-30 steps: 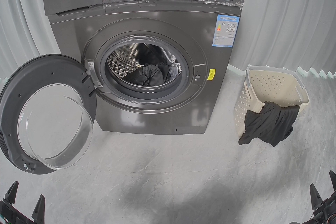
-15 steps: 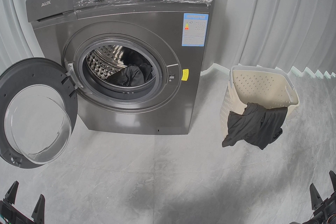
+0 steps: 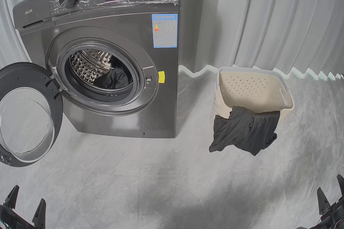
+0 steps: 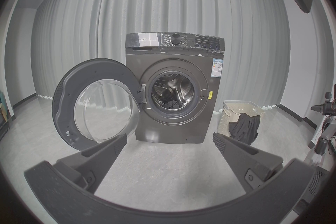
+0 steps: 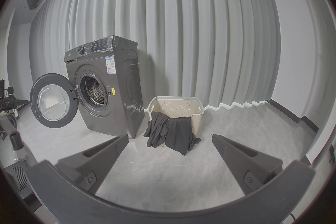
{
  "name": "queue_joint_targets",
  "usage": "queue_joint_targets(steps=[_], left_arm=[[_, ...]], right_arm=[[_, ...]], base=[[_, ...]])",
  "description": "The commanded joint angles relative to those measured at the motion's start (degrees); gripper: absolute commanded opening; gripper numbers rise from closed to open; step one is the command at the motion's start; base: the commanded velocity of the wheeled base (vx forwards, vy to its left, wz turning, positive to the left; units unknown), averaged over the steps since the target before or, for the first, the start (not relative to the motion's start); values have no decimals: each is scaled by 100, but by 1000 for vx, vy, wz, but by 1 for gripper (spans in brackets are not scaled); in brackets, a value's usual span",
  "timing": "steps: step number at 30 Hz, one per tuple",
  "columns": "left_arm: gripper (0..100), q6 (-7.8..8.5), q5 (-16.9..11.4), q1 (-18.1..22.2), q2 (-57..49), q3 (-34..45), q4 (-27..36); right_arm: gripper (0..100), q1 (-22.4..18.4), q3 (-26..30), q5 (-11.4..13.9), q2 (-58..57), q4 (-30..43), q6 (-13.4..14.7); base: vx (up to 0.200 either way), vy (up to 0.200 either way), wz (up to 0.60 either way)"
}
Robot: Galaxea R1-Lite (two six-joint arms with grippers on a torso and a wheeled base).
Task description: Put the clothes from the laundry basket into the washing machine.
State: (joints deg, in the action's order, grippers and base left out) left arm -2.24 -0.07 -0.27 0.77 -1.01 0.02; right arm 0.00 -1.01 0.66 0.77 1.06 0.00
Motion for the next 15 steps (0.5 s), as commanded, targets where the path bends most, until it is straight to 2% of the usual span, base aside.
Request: queue_joint_targets(steps=[1, 3, 9, 15], left_arm=[[100, -4, -1, 0, -68, 84, -2], [100, -4, -1, 0, -68, 84, -2], [100, -4, -1, 0, -68, 84, -2], [100, -4, 16, 9, -68, 84, -2]], right_arm=[[100, 0, 57, 4, -33, -1, 0], [100, 0, 57, 4, -42, -1, 0], [100, 0, 57, 4, -33, -1, 0], [100, 0, 57, 4, -33, -1, 0]], base=[[0, 0, 0], [0, 0, 0], [200, 0, 0], [0, 0, 0]])
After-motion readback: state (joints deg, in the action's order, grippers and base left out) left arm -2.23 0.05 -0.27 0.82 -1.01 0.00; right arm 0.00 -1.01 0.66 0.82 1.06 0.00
